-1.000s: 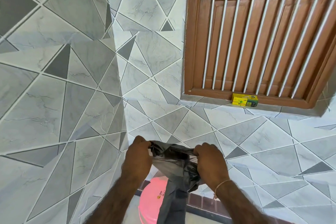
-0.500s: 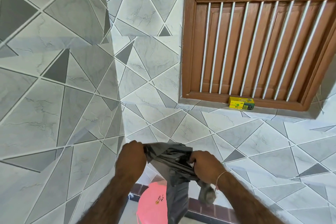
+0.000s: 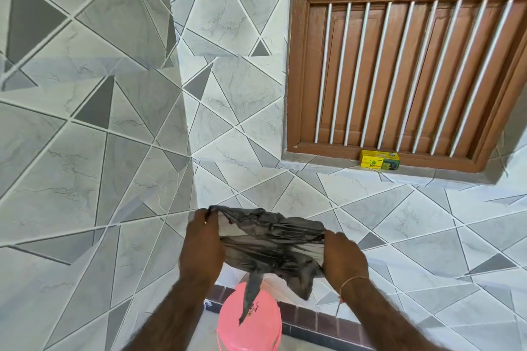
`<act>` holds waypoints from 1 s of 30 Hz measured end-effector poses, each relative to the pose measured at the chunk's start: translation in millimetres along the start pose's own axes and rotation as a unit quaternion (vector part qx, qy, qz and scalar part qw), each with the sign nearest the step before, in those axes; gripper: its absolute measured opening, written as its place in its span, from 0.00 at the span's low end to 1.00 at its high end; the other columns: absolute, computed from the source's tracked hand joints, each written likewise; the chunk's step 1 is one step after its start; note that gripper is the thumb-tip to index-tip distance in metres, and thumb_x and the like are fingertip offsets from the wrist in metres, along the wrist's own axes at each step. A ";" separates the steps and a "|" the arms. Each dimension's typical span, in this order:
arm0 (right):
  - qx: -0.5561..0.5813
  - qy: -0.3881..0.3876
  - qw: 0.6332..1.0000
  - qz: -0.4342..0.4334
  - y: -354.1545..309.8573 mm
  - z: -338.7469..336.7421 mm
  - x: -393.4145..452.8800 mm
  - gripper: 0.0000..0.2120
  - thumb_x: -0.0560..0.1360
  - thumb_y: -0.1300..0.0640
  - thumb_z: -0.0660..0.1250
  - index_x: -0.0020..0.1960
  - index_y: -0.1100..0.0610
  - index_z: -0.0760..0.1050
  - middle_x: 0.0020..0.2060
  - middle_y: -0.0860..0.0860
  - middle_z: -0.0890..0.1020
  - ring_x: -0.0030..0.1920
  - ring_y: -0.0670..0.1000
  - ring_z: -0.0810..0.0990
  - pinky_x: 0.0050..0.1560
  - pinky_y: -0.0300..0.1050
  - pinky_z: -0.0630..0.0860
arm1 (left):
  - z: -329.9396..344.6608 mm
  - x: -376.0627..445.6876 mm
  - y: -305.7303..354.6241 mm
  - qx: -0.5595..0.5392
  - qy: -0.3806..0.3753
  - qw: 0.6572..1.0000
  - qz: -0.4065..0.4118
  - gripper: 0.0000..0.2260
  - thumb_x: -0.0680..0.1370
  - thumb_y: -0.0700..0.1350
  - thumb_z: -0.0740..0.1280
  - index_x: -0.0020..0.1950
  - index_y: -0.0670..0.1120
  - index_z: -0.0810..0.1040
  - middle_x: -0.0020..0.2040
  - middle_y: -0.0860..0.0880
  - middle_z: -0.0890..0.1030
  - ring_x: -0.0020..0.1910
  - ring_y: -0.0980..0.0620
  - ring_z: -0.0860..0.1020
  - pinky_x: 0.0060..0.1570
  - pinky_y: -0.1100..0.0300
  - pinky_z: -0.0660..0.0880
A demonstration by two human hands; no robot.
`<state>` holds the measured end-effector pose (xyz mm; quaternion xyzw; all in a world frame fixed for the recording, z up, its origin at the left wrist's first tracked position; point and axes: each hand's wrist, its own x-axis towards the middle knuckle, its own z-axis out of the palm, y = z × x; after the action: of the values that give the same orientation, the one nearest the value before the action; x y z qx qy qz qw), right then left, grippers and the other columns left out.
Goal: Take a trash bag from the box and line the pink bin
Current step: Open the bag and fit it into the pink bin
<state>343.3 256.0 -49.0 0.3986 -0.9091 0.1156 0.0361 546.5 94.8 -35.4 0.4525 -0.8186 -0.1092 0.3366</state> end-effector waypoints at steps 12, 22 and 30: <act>-0.037 -0.107 0.993 -0.011 19.3 13.0 -8.6 0.22 0.71 0.48 0.66 0.64 0.51 0.70 0.60 0.52 0.80 0.60 0.57 0.80 0.58 0.49 0.75 | -13.7 10.5 -23.3 0.040 0.040 0.986 -0.156 0.08 0.75 0.42 0.63 0.50 0.43 0.81 0.47 0.42 0.83 0.50 0.40 0.77 0.49 0.49 0.74; 0.188 0.033 0.969 0.153 18.6 0.3 8.1 0.14 0.73 0.51 0.66 0.51 0.60 0.79 0.50 0.58 0.84 0.53 0.60 0.81 0.53 0.48 0.76 | 10.4 2.2 -35.3 -0.168 0.044 0.977 -0.122 0.15 0.66 0.31 0.67 0.51 0.41 0.77 0.48 0.42 0.79 0.46 0.43 0.78 0.48 0.53 0.76; 0.306 0.028 0.929 0.206 47.2 2.9 14.7 0.15 0.69 0.69 0.64 0.56 0.63 0.73 0.52 0.66 0.81 0.53 0.65 0.78 0.50 0.47 0.72 | 9.6 -12.2 -55.8 0.138 -0.183 0.972 -0.041 0.14 0.76 0.46 0.67 0.61 0.47 0.77 0.56 0.47 0.83 0.54 0.46 0.82 0.57 0.55 0.79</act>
<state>298.8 275.7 -58.1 0.1910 -0.8904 0.4040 -0.0863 581.9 72.0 -75.1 0.5000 -0.8542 -0.0902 0.1104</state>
